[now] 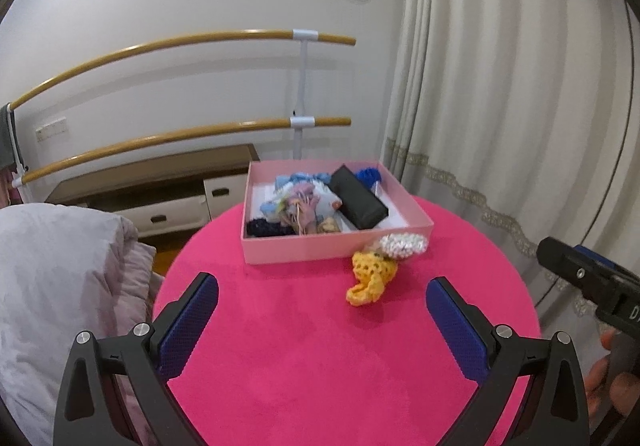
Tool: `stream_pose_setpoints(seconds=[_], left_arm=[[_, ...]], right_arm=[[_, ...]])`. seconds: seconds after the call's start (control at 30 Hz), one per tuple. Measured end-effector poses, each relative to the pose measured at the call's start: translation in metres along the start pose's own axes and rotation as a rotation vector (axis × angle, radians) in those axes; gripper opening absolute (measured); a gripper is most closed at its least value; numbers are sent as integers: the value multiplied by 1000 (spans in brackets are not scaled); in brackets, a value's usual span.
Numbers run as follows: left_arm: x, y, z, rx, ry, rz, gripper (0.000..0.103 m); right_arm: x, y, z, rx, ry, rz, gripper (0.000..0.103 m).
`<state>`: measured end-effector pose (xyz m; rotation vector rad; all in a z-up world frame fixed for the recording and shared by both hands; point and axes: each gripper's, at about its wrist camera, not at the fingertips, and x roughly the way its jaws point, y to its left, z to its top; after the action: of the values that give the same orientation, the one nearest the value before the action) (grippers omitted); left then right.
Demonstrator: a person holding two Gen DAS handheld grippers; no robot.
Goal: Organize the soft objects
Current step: 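Withdraw both tools from the box and move toward the crochet toy and swab bag, then grasp the yellow crochet toy with the left tool while the right tool grasps the cotton swab bag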
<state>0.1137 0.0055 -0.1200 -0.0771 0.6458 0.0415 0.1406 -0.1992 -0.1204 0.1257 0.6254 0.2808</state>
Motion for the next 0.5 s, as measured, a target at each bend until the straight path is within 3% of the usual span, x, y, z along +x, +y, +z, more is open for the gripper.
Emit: stream_pose_setpoints(seconds=[0.5], left_arm=[[155, -26, 3, 61, 198, -16, 103]], right_arm=[[73, -29, -8, 42, 123, -19, 103]])
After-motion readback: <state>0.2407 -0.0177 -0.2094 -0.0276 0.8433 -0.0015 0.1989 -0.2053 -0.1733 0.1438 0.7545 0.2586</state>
